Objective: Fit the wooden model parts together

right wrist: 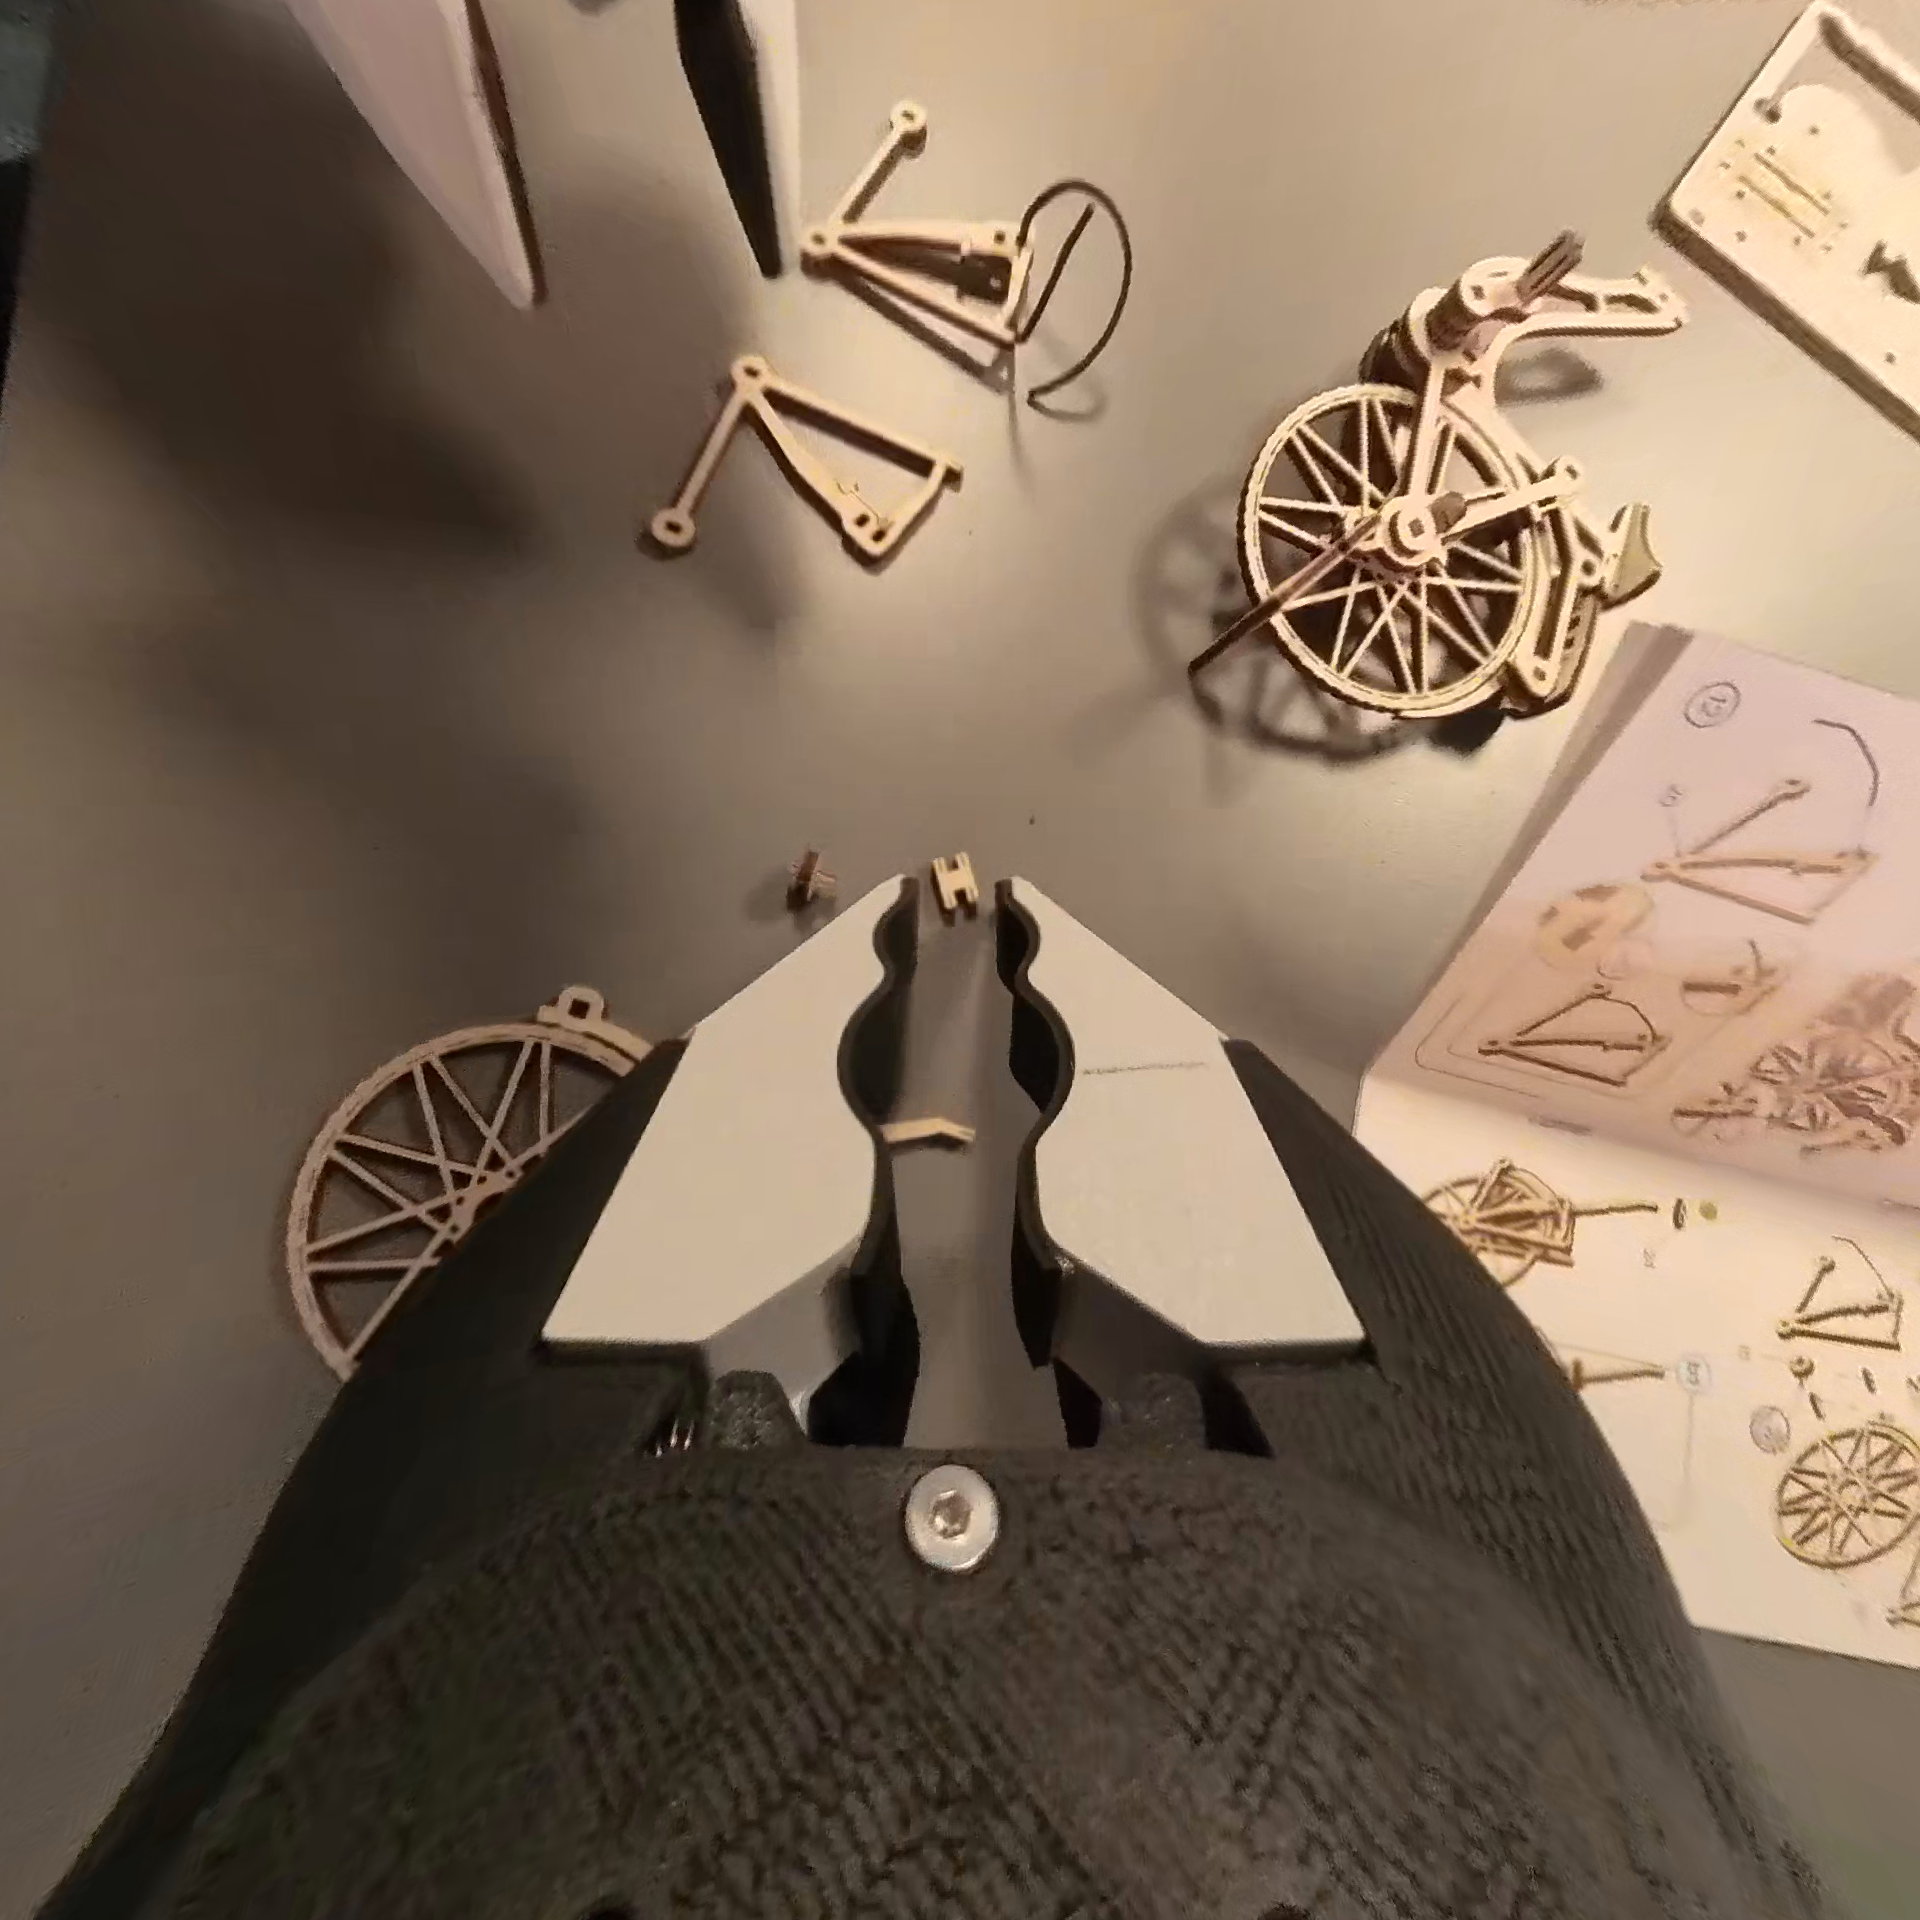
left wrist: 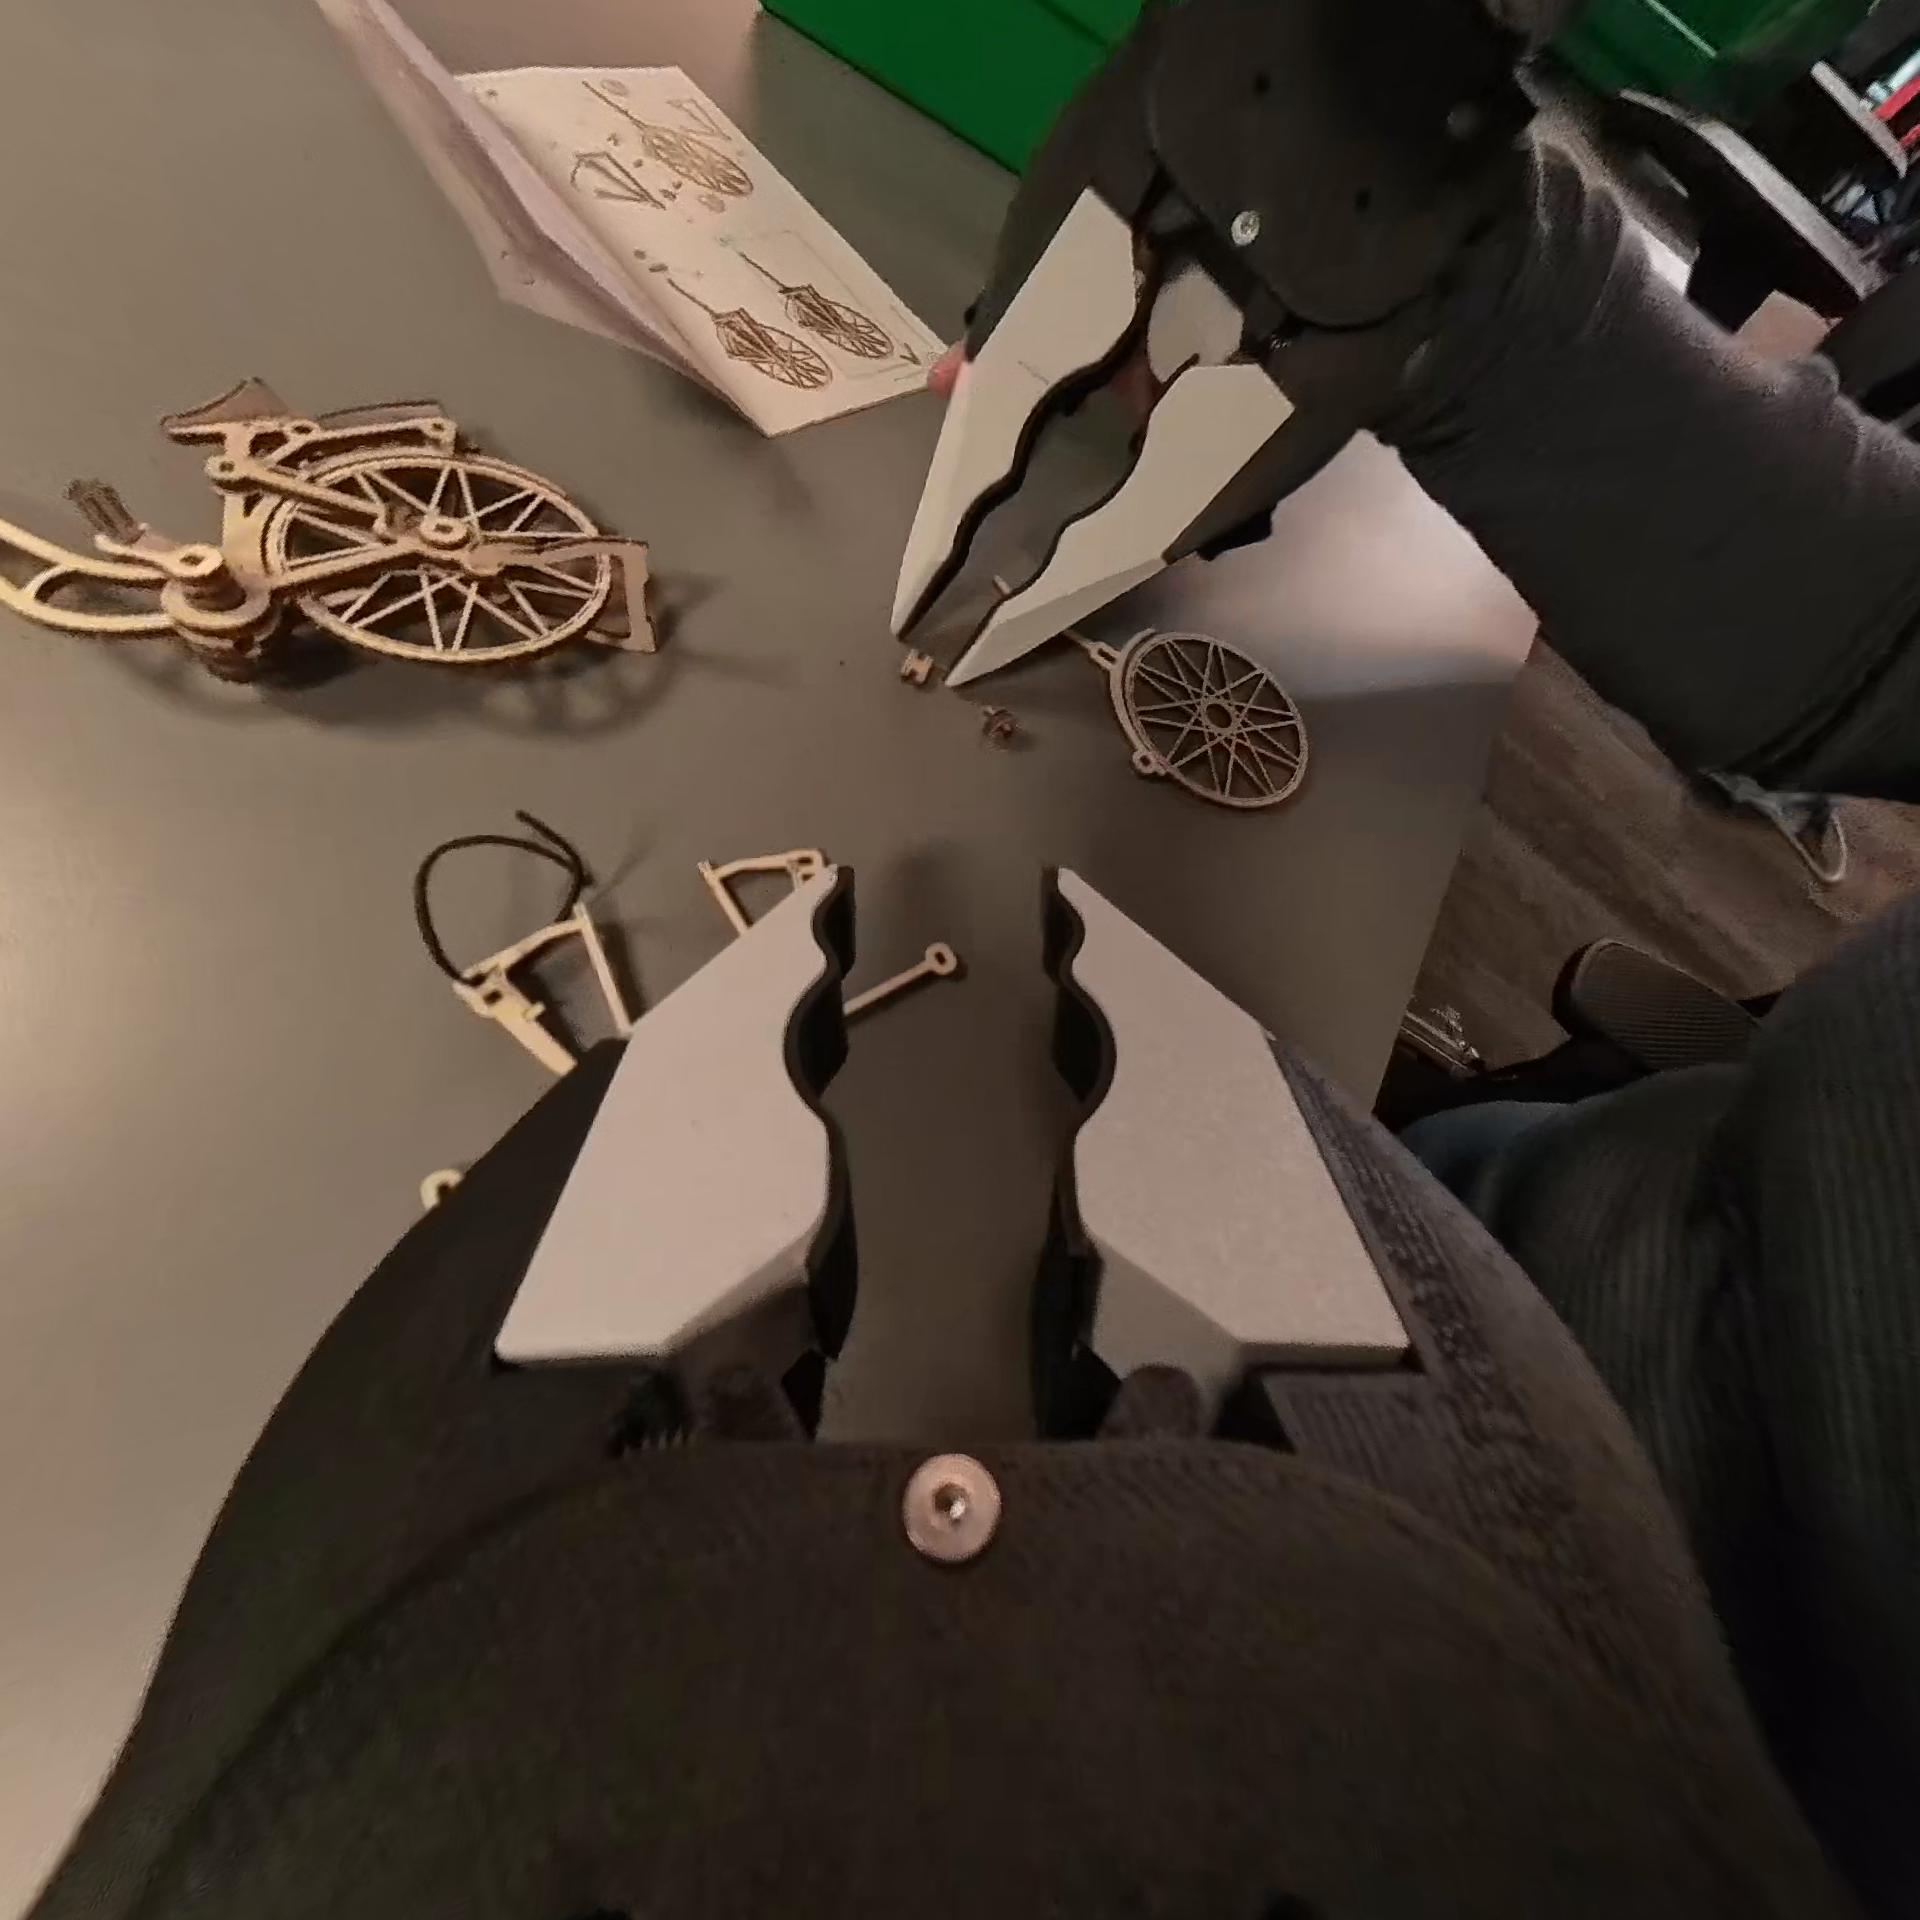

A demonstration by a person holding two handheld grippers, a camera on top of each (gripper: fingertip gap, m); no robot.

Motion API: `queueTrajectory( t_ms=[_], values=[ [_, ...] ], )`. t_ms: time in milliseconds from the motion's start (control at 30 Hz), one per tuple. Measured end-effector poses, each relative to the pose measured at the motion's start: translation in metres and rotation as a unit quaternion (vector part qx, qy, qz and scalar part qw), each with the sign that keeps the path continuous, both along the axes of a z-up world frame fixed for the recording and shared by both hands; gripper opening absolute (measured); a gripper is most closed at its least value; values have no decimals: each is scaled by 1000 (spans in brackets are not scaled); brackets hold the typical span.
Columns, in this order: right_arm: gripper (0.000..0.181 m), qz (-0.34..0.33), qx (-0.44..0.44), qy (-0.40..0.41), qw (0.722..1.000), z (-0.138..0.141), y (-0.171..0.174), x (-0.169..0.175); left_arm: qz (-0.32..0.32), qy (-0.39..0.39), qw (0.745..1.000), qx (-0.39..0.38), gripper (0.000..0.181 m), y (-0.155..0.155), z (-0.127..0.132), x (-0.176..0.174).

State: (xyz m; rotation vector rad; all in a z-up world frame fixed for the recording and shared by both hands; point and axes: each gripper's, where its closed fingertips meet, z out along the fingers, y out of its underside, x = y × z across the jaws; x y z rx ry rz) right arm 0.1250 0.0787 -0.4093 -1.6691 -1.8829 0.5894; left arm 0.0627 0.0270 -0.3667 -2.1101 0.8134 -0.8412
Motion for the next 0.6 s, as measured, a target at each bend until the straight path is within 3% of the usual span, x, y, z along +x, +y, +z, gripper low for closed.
queueTrajectory(
  t_ms=[267, 400, 500, 600],
  values=[
    [4, 12, 33, 10, 999, 4, -5, -4, 16, -43, 999, -5, 29, 4, 4, -2],
    [4, 32, 106, 78, 991, 33, -16, -15, 35, -96, 995, -11, 27, 18, 13, 14],
    [4, 42, 167, 111, 979, 52, -23, -19, 4, -172, 984, -37, 19, 16, 26, 32],
    [4, 49, 212, 132, 967, 66, -30, -21, -10, -193, 980, -51, 18, 16, 27, 40]
  ],
)
